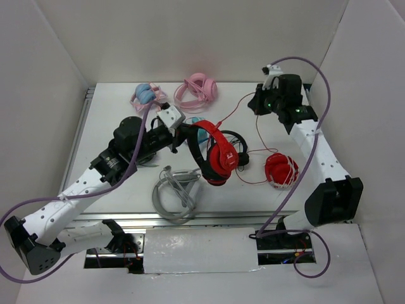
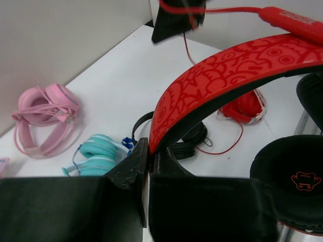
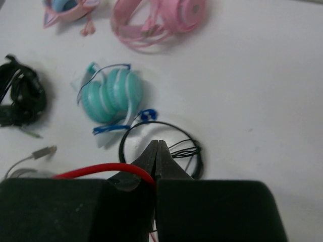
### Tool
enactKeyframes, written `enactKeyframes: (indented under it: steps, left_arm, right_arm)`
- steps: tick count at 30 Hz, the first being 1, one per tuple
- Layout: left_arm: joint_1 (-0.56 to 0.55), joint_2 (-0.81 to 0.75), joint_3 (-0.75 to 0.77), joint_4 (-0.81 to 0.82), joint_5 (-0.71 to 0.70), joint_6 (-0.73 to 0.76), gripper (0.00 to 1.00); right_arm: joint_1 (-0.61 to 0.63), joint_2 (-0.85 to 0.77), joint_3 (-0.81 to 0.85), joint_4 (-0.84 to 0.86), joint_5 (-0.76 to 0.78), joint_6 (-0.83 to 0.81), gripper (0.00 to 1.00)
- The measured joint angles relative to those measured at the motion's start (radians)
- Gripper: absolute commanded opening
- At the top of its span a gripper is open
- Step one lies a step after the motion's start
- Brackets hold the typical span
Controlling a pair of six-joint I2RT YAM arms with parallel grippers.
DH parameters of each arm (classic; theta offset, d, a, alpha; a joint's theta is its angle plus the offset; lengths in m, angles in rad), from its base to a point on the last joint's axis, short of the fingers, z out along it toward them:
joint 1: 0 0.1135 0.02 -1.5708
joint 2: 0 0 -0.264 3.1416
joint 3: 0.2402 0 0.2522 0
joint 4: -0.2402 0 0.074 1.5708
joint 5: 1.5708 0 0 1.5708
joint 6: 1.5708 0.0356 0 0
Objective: Wrap the headphones
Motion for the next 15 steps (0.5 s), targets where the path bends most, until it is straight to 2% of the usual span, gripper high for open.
enactKeyframes:
  steps: [4, 9, 13, 15]
  left_arm:
    - [0.0, 0.016, 0.034, -0.003, -0.032, -0.118, 0.0]
    - [-0.002, 0.073, 0.173, -0.006, -0.181, -0.252, 0.0]
    - [-0.002, 0.134, 0.32, -0.047, -0.352, -0.32, 0.0]
    - [-0.002, 0.175, 0.401, -0.075, -0.435, -0.352, 0.0]
  right_arm:
    - [0.074, 0.001, -0.139, 0.098, -0.09, 0.003, 0.0]
    - [0.174, 0.003, -0.275, 0.237, -0.171, 0.023, 0.02]
    - [0.224, 0.001, -0.381, 0.405, -0.245, 0.057, 0.1]
    - [0.241, 0.0, -0.458, 0.509, -0.289, 0.082, 0.17]
